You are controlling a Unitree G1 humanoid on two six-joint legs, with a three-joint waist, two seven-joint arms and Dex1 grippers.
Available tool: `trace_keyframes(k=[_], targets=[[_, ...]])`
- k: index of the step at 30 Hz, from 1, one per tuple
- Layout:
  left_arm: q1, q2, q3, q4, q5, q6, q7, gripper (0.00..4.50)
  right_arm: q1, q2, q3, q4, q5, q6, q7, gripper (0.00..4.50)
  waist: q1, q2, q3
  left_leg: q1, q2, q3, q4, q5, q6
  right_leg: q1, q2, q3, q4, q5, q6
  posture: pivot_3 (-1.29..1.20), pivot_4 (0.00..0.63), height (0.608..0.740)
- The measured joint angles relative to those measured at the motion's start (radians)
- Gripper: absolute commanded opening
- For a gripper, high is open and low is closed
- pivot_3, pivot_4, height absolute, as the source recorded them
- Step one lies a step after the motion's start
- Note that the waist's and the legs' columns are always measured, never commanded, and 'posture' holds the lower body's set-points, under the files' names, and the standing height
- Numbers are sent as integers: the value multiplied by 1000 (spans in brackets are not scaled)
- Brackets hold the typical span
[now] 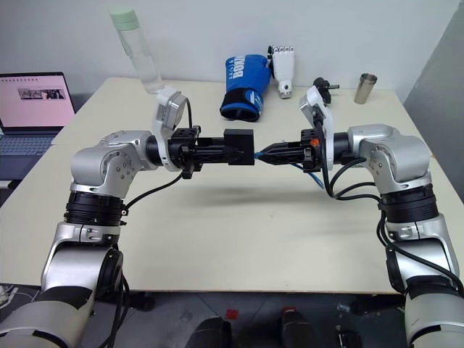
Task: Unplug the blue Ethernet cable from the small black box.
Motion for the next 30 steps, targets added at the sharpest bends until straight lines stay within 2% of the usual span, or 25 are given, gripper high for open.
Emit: trace_keyframes(k=[10, 23, 27, 30], targets=[[11, 13, -39, -56, -2, 14, -6, 797, 33, -55, 11, -51, 4, -3, 36, 5, 0, 0, 0, -1, 0, 0, 0, 0, 0, -1, 0, 0, 0, 0, 0, 0, 150, 740], [14, 20, -45, -62, -5, 8, -3, 797, 48, -61, 11, -70, 23, 6, 11, 5, 0, 0, 0, -5, 0, 0, 1, 0, 0, -5, 0, 0, 1, 0, 0, 0, 150, 740], [14, 36, -43, -52, -4, 0, -2, 797, 46, -74, 7, -64, 42, 54, -5, 1055, 0, 0, 0, -6, 0, 0, 1, 0, 0, -6, 0, 0, 1, 0, 0, 0, 150, 740], [15, 88, 5, -33, -1, -7, -1, 797, 55, -121, -25, -40, 42, 96, -16, 1566, 1, 1, 0, -7, 0, 0, 1, 0, 0, -7, 0, 0, 1, 0, 0, 0, 150, 740]])
